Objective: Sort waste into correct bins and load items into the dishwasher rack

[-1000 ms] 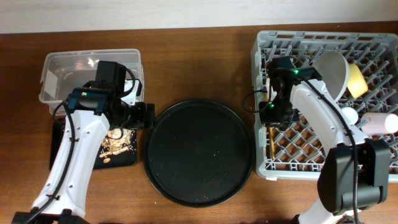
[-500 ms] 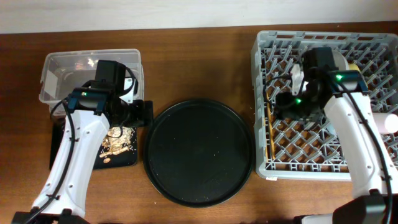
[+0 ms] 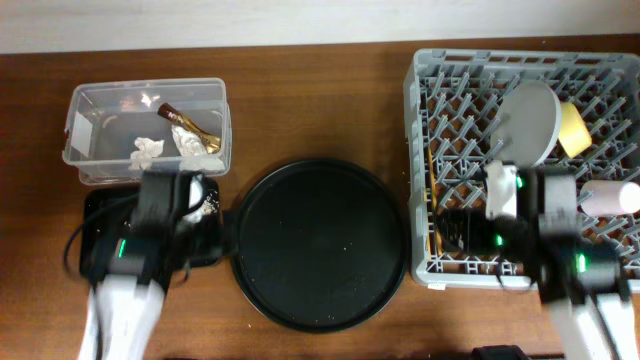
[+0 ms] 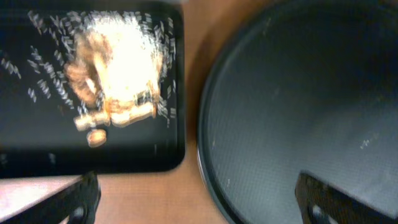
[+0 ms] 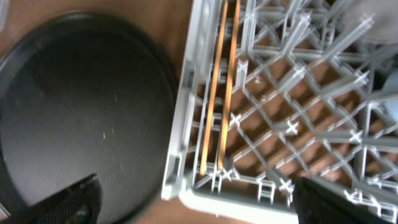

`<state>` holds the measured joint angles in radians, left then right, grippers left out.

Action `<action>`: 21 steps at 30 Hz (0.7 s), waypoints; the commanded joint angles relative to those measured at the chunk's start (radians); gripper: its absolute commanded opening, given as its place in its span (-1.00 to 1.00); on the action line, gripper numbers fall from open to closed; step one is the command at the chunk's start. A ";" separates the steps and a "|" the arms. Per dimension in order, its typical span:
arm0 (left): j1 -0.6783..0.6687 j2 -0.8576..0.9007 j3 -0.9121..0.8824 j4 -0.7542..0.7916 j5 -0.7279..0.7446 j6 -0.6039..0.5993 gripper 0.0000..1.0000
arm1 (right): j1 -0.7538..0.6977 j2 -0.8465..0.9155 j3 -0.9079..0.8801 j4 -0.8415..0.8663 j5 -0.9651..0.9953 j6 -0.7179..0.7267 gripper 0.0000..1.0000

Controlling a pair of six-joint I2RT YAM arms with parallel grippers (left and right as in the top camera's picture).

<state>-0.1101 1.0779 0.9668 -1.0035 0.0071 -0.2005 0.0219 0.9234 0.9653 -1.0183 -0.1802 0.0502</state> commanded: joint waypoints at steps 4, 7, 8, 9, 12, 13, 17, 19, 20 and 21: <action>-0.001 -0.557 -0.234 0.085 -0.019 -0.008 0.99 | -0.003 -0.272 -0.144 0.028 0.099 0.048 0.97; -0.001 -0.591 -0.234 0.083 -0.019 -0.008 0.99 | -0.003 -0.266 -0.144 0.028 0.099 0.048 0.97; -0.001 -0.591 -0.234 0.083 -0.019 -0.008 0.99 | -0.003 -0.265 -0.144 0.028 0.099 0.048 0.97; -0.001 -0.590 -0.234 0.083 -0.019 -0.008 0.99 | -0.003 -0.263 -0.144 0.028 0.099 0.047 0.97; -0.001 -0.590 -0.234 0.083 -0.019 -0.008 0.99 | -0.003 -0.262 -0.144 0.028 0.099 0.048 0.97; -0.001 -0.590 -0.234 0.083 -0.019 -0.008 0.99 | -0.003 -0.262 -0.144 0.028 0.099 0.048 0.97; -0.001 -0.590 -0.234 0.083 -0.019 -0.008 0.99 | -0.001 -0.274 -0.146 0.028 0.099 0.047 0.97; -0.001 -0.590 -0.234 0.083 -0.019 -0.008 0.99 | -0.002 -0.300 -0.150 0.028 0.099 0.047 0.97; -0.001 -0.590 -0.234 0.083 -0.019 -0.008 0.99 | -0.002 -0.316 -0.156 0.028 0.099 0.047 0.97; -0.001 -0.590 -0.234 0.083 -0.019 -0.008 0.99 | -0.002 -0.355 -0.171 0.028 0.099 0.047 0.97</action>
<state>-0.1108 0.4942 0.7410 -0.9253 -0.0048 -0.2031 0.0219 0.6262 0.8242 -0.9932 -0.0944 0.0940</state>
